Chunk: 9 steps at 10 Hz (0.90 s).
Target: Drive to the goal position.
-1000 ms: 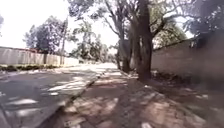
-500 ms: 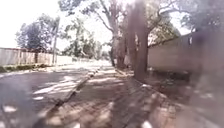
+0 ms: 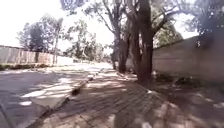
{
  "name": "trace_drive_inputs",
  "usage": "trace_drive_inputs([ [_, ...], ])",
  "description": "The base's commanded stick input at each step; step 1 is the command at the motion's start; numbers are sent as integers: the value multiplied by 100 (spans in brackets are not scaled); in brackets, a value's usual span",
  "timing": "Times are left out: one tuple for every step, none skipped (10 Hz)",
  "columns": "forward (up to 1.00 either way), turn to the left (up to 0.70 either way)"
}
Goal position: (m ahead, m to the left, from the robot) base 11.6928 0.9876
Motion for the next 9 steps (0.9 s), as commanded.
trace_drive_inputs([
  [70,0],
  [70,0],
  [70,0],
  [70,0],
  [70,0],
  [70,0],
  [70,0],
  [70,0],
  [70,0],
])
